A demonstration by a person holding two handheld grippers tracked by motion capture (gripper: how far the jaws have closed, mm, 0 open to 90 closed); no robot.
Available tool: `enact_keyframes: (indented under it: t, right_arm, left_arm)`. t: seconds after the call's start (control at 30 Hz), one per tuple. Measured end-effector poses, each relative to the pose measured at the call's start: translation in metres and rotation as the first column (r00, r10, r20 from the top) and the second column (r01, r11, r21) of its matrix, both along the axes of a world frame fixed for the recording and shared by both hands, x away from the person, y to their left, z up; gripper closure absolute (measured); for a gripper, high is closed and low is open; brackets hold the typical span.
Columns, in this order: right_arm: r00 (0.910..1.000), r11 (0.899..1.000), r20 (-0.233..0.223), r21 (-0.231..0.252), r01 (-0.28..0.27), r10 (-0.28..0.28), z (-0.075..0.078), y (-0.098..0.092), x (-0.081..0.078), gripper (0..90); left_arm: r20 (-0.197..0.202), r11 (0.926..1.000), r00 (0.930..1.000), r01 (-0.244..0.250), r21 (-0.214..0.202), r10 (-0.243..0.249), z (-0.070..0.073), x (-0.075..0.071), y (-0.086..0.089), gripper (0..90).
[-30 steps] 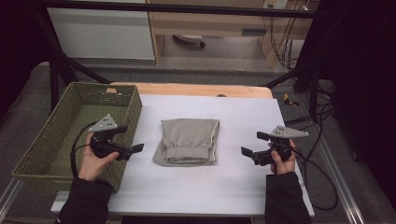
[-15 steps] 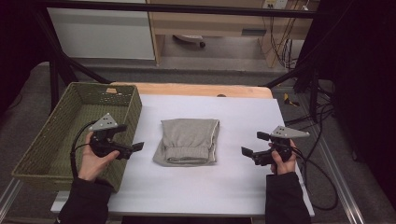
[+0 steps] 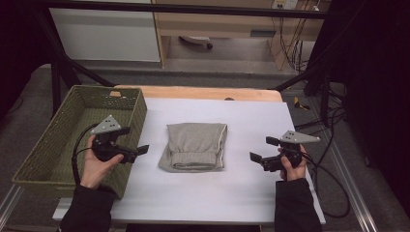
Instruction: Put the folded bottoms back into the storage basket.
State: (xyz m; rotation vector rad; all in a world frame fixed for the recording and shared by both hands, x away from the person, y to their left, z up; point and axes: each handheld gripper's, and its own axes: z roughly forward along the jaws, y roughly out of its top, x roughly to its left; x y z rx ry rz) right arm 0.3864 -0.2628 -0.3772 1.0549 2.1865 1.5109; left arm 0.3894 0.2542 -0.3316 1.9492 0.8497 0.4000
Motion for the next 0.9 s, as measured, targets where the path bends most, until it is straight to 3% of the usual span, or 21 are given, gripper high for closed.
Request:
enact_keyframes:
  t: [0.57,0.9]
  right_arm:
    - [1.0,1.0,-0.004,-0.004,0.001,-0.001,-0.001,0.001,0.0,1.4]
    - [1.0,1.0,-0.008,-0.007,0.0,0.0,-0.001,0.002,0.0,1.4]
  left_arm:
    - [0.002,0.9998,0.9999,-0.014,-0.011,0.014,0.006,-0.001,-0.01,0.3]
    - [0.01,1.0,0.9999,0.001,0.003,-0.001,0.008,-0.005,-0.023,0.0]
